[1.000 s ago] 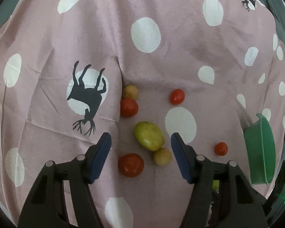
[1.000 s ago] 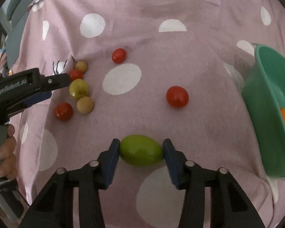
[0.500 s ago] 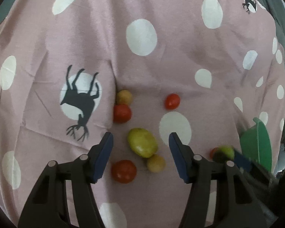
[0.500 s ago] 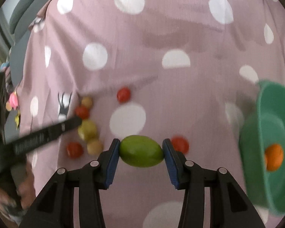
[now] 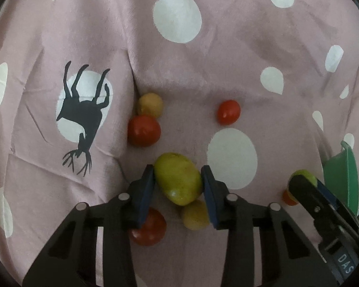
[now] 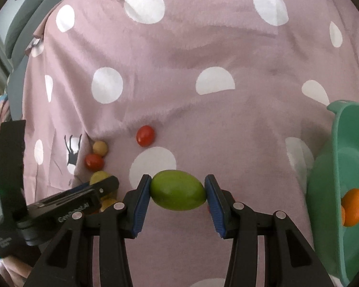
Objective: Organize fruits
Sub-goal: 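Carry the green mango into the green bowl and open the right tool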
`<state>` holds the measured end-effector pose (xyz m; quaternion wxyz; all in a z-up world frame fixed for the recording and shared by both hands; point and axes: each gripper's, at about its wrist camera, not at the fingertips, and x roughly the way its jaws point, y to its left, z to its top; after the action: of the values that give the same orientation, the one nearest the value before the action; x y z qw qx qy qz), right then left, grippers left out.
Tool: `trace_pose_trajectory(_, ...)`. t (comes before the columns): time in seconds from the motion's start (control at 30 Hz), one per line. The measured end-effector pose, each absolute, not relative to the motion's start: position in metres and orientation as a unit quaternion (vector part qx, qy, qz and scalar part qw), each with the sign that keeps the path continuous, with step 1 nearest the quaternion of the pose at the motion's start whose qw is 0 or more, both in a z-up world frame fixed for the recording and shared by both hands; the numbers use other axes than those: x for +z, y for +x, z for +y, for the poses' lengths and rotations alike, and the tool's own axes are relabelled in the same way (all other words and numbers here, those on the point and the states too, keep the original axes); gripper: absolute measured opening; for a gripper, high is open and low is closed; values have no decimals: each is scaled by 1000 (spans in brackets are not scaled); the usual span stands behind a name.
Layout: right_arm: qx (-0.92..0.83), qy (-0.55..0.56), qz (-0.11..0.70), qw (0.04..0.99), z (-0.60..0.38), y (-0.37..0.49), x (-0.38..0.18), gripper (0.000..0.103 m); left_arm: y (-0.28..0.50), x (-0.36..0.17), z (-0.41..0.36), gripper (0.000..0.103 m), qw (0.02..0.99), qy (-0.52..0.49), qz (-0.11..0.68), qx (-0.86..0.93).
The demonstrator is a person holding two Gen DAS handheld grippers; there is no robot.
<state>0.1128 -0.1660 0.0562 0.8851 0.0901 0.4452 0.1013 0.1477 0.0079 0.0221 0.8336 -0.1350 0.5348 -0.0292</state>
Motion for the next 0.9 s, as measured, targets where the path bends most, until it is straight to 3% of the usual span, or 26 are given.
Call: trace_pose_trajectory(0.9, 86, 119, 390, 909, -190, 72, 88, 48, 80, 106, -16, 39, 880, -121, 448, -105)
